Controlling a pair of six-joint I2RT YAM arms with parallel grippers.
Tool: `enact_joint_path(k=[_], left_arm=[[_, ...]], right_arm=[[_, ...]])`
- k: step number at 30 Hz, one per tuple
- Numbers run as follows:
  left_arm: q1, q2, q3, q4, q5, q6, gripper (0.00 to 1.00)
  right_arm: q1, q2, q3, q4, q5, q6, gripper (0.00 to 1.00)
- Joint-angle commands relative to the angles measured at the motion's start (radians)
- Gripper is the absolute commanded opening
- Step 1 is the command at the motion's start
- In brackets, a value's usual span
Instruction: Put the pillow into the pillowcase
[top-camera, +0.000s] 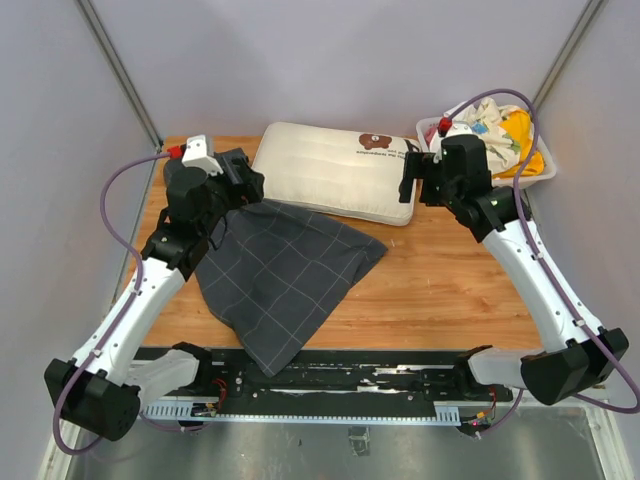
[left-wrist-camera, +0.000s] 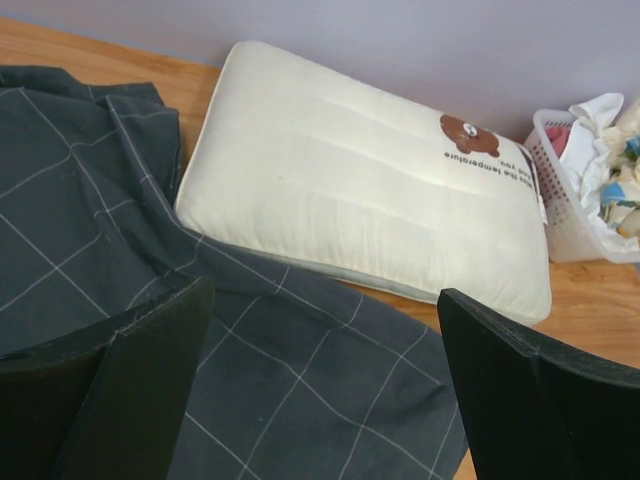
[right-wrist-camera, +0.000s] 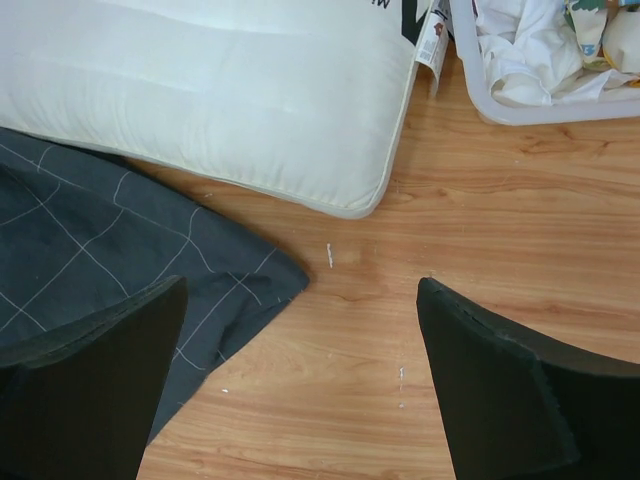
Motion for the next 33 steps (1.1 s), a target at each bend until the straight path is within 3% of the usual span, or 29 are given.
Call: enact_joint_path(k=[1,9,14,23,27,33], left_arm=[[-0.001,0.013,0.008,-0.009,0.003,0.017,0.99],[-0.002,-0.006,-0.023,-0.006,0.010,0.045,0.99],[-0.001,0.010,-0.009,-0.143,0.069,0.025,0.99],[-0.027,-0.098,-0.240,-0.238,0.201,-0.154,0.97],[-0.094,-0.048,-0.262,-0.196,0.208,-0.167,0.99],[-0.280,0.165,-0.140,-0.162,0.139,-0.082,0.99]], right_arm=[[0.014,-0.044,-0.012,0.058,-0.033,-0.023,0.98],[0.014,-0.071,-0.071,0.103,-0.105,-0.035,0.99],[0.014,-0.057,-0.109,0.080,-0.133,-0.037,0.99],[0.013,-0.019,-0.286,0.126,-0.178,-0.006,0.99],[0.013,0.019,-0.321,0.157,-0.185,0.012,0.99],[0.004,0.084,-0.257,0.131,-0.172,0.007,0.98]])
